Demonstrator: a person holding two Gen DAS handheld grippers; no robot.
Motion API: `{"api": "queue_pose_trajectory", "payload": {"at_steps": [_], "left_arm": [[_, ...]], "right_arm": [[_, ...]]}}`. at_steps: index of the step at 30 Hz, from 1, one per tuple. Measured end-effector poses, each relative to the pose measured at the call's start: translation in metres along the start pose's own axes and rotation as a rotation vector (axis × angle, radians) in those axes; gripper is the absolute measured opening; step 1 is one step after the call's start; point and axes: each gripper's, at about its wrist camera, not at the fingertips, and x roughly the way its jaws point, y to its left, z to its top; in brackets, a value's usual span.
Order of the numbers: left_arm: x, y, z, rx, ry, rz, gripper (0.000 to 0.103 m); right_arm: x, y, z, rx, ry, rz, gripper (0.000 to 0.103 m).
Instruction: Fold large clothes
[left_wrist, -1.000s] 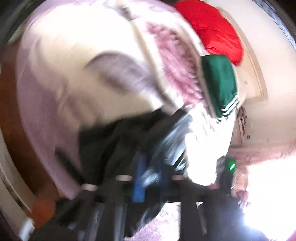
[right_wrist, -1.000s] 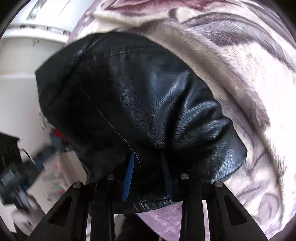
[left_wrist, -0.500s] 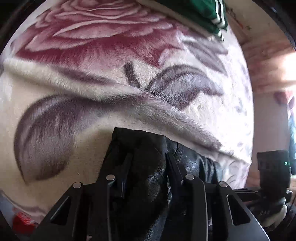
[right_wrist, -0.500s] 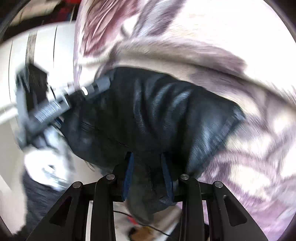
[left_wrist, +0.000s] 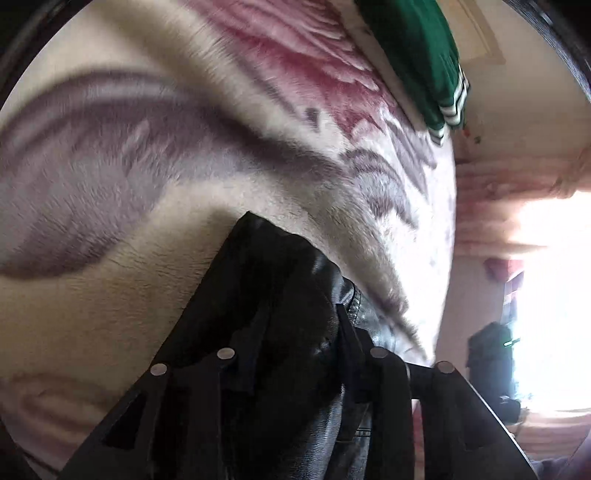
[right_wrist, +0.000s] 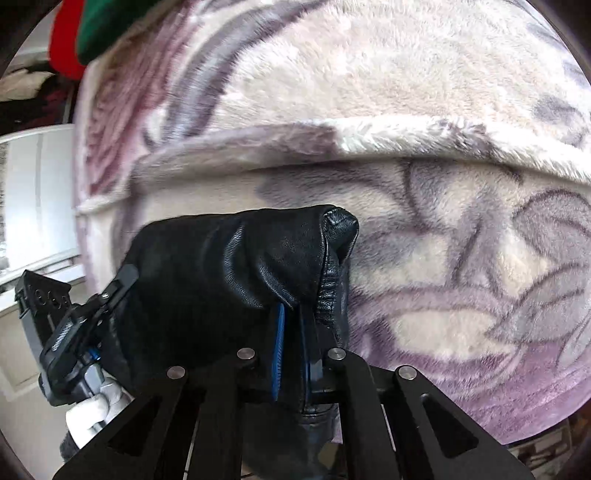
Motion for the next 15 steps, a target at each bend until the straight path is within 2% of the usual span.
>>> {"api": "queue_pose_trajectory", "payload": {"at_steps": [3,5,8,9,12,13,15], "left_arm": [[0.002,0.015,0.002,-0.052,0.015,-0.111,0.038],[-0.008,0.013,0.003,-0.105,0.041,-0.151,0.039],[-0.039,-0.01,-0.006,-0.026,0.008,-0.09,0.037],[-0.053,-0.019,-0.011,0.008,-0.013,-0.068,0.037],[-0.087,-0.028,-0.032,0.033,-0.09,0.004,0.037],[-0.095,-0.027,-0.038,0.028,-0.115,0.031,0.037],[-0.113,-0.019,-0.058,-0.02,-0.182,0.097,0.037]], "right_arm": [[0.019,0.003,0.012,-0.008,0.016,-0.044,0.007],[0.012,0.007,0.014,-0.015,0.034,-0.038,0.008],[-0.015,0.02,0.005,-0.035,0.042,0.072,0.013],[-0.024,0.027,0.0,-0.047,0.047,0.142,0.013],[-0.02,0.072,-0.01,-0.144,0.116,0.3,0.013],[-0.011,0.09,-0.011,-0.193,0.128,0.319,0.013],[0.021,0.124,-0.013,-0.272,0.167,0.282,0.013]]}}
